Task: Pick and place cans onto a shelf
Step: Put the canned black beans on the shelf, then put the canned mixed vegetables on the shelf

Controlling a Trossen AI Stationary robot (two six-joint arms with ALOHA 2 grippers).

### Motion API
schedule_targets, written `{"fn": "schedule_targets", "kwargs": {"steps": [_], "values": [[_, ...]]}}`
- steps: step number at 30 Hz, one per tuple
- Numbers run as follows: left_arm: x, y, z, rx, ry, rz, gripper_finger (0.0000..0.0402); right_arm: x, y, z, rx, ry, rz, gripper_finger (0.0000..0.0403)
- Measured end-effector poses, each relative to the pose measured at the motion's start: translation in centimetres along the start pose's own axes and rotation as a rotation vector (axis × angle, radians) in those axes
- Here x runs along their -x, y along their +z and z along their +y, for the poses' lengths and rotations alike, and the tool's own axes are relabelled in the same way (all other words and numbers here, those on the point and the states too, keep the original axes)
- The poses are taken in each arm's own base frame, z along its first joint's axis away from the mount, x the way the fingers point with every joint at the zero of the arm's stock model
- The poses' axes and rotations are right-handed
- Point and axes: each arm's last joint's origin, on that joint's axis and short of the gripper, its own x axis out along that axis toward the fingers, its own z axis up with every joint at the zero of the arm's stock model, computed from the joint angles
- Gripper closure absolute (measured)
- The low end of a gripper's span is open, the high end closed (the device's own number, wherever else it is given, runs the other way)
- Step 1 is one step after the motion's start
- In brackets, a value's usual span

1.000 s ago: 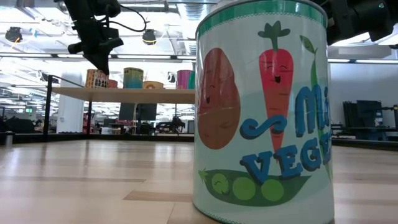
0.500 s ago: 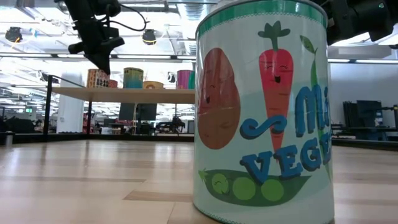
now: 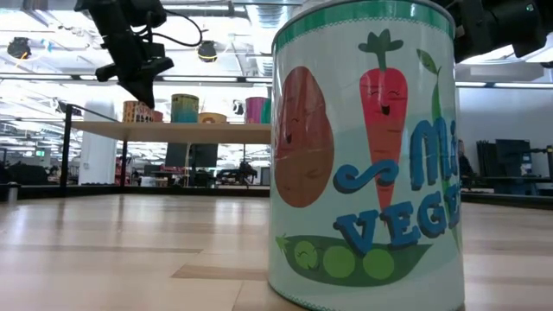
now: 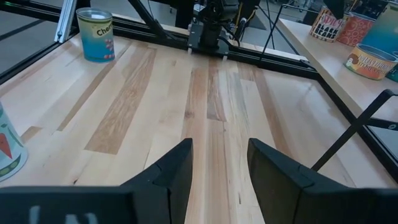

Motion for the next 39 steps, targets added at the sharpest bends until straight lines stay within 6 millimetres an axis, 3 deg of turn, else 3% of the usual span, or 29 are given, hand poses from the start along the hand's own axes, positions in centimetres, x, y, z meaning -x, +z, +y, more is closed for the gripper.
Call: {"fn": "schedule_targets", "kwargs": {"steps": [18,31,35,39], "values": [[0.3,0.0,0.1,-0.011,0.009,-0.018,0.04,0.0,0.0,0.0,-0.001,0.0,-0.001,0.0228],[0.5,0.0,0.2,-0.045,0.009,-0.024,0.0323,0.0,0.0,0.0,0.0,0.0,-0.001,0.0228],[2.2,-0.3,0.4,-0.048,-0.005,-0.09,0.0322,0.0,0.0,0.0,0.0,-0.002,0.0,0.0228],[5.1,-1.2,0.4,-0.065,-0.058,-0.204,0.0335,0.0,0.0,0.0,0.0,-0.005,0.0,0.0234]]}}
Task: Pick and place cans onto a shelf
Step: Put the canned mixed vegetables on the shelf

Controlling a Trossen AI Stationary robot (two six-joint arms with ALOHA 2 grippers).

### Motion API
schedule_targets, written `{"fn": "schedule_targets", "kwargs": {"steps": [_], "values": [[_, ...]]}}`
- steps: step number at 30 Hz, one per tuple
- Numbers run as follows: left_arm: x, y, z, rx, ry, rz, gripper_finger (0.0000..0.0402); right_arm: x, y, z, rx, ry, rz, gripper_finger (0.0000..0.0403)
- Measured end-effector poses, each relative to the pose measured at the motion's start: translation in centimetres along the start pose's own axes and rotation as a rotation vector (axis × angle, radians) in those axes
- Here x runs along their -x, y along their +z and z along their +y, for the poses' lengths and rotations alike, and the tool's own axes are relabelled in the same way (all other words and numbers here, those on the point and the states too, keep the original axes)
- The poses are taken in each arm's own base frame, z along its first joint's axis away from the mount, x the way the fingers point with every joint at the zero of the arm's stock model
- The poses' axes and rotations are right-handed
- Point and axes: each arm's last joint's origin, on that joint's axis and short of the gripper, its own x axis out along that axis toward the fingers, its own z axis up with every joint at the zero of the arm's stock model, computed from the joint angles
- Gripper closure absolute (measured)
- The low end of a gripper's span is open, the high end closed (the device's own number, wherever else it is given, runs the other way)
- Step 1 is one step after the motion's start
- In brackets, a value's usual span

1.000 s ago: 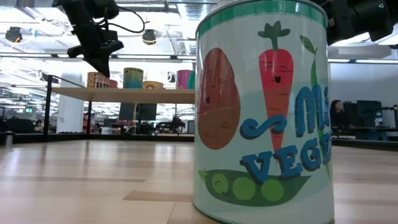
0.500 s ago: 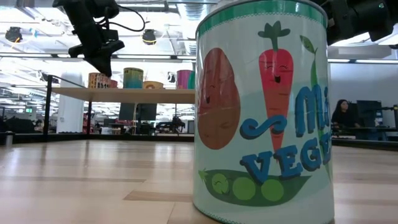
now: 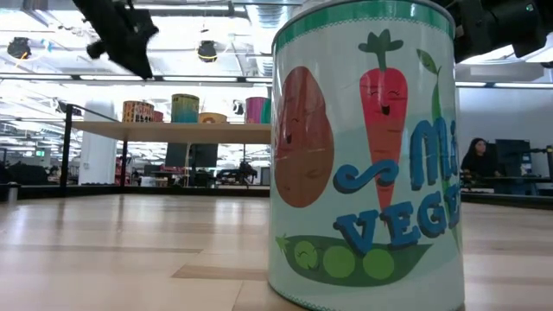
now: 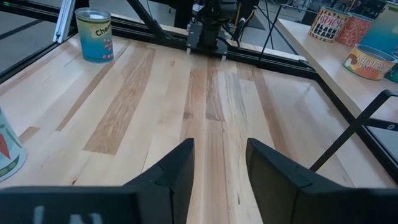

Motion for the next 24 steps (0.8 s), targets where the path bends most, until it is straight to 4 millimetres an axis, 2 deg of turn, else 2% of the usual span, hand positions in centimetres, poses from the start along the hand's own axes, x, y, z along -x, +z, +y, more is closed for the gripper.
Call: {"fn": "schedule_targets", "kwargs": {"steps": [3,6,9,12,14,18,24], "values": [[2.3,-0.6,-0.5,-0.022,-0.076,-0.094,0.035,0.0,0.1,0.0,-0.002,-0.003,-0.008,0.0255],[3.8,-1.6,-1.4,-0.048,-0.198,-0.187,0.037,0.0,0.6,0.1,-0.014,0.004,-0.004,0.0298],[4.2,-3.2,-2.8,-0.071,-0.35,-0.287,0.0392,0.0,1.8,0.4,-0.054,0.023,-0.006,0.0351],[3.8,-5.1,-4.5,-0.098,-0.498,-0.381,0.0399,0.1,2.5,1.2,-0.075,0.062,0.022,0.0391],[3.2,-6.4,-5.7,-0.123,-0.583,-0.431,0.0399,0.3,2.8,1.9,-0.097,0.095,0.047,0.0391],[2.3,-8.7,-8.0,-0.194,-0.673,-0.52,0.04,-0.2,2.8,3.8,-0.163,0.155,0.134,0.0364],[2.1,-10.8,-10.2,-0.242,-0.67,-0.57,0.04,-2.5,3.1,7.2,-0.239,0.235,0.294,0.0352]]}}
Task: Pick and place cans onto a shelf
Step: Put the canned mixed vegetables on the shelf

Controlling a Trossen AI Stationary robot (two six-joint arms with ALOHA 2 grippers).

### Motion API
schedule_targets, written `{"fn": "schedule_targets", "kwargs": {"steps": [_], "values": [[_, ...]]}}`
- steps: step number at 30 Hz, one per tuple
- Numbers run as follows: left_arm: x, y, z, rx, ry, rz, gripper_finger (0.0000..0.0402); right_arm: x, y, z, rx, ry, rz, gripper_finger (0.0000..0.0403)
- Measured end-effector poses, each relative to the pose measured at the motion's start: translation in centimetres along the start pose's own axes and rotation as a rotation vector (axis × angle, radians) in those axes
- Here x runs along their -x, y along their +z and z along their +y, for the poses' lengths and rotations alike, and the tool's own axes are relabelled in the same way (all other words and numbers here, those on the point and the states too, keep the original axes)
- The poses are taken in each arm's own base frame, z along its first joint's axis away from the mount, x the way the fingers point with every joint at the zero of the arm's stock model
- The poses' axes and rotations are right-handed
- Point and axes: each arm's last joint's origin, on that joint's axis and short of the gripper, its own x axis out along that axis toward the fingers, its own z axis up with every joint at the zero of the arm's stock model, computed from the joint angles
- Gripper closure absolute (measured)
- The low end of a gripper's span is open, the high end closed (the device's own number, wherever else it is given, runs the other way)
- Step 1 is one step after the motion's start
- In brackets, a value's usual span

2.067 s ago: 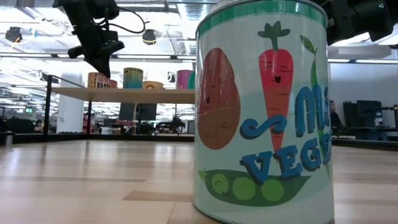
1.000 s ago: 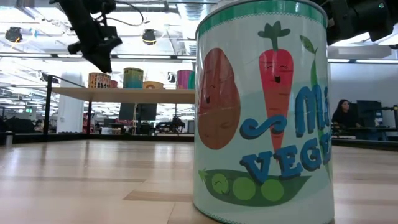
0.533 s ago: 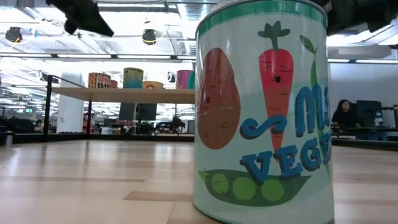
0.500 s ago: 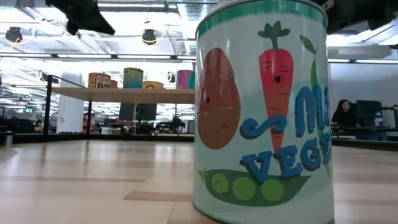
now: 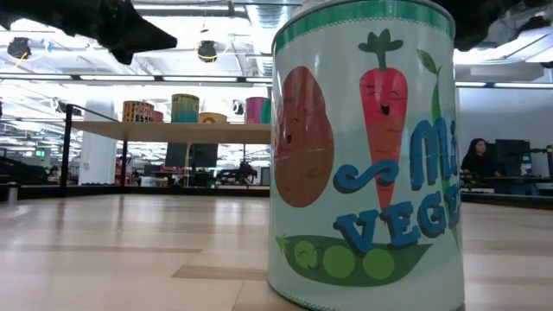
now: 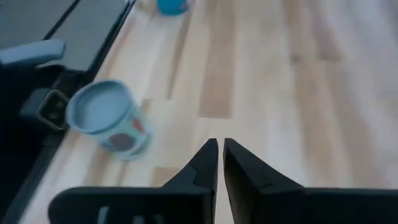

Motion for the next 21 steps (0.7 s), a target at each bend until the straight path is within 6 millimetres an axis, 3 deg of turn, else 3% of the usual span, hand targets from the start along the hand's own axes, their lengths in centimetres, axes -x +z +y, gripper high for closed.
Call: {"fn": "schedule_targets", "kwargs": {"steps": [6,15,21], "values": [[-0.2,-0.9,-1.2,-0.03,0.026,0.034,0.04,-3.3,1.3,2.4,-0.074,0.068,0.145,0.0329],[-0.7,-1.4,-1.7,-0.06,0.065,0.076,0.04,-6.8,4.7,4.3,-0.192,0.136,0.239,0.0236],[-1.3,-1.9,-2.0,-0.086,0.092,0.109,0.04,-9.3,4.6,5.0,-0.195,0.18,0.31,0.0202]]}}
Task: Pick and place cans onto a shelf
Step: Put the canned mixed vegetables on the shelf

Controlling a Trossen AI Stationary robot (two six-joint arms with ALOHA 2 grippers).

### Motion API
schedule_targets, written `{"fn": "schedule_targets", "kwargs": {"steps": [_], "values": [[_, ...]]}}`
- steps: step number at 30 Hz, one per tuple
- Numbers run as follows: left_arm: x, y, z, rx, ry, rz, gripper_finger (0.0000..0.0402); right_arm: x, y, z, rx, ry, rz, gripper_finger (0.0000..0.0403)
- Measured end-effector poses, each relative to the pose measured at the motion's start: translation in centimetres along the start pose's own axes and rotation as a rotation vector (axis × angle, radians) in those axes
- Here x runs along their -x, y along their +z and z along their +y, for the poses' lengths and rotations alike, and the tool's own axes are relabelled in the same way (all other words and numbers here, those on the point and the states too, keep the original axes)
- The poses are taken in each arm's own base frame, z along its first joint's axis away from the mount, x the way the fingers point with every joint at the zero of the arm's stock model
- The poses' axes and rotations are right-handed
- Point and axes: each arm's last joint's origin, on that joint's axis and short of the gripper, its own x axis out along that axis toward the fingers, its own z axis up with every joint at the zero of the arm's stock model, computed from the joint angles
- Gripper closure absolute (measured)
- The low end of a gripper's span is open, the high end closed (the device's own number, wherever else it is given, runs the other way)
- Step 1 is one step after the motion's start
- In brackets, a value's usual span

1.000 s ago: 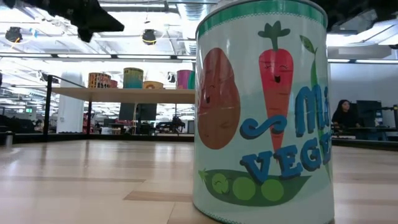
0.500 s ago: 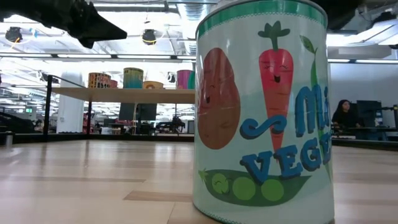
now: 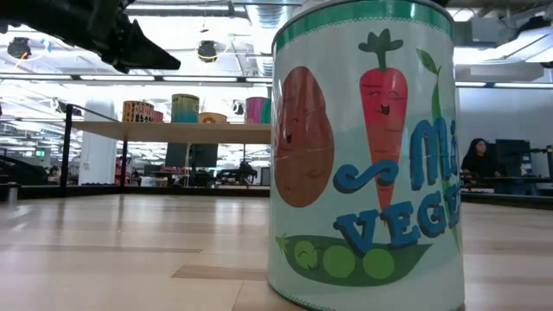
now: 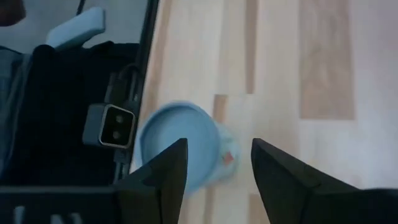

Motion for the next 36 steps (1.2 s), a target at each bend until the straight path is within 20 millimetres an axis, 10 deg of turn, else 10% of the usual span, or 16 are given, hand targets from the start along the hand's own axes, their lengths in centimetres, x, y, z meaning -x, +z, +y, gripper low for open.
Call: {"fn": "schedule_targets", "kwargs": {"steps": [36], "values": [[-0.7,-0.5,-0.6,0.013,-0.006,0.041,0.04,-3.5,-0.2,-2.1,0.061,0.013,0.087,0.0396]]}}
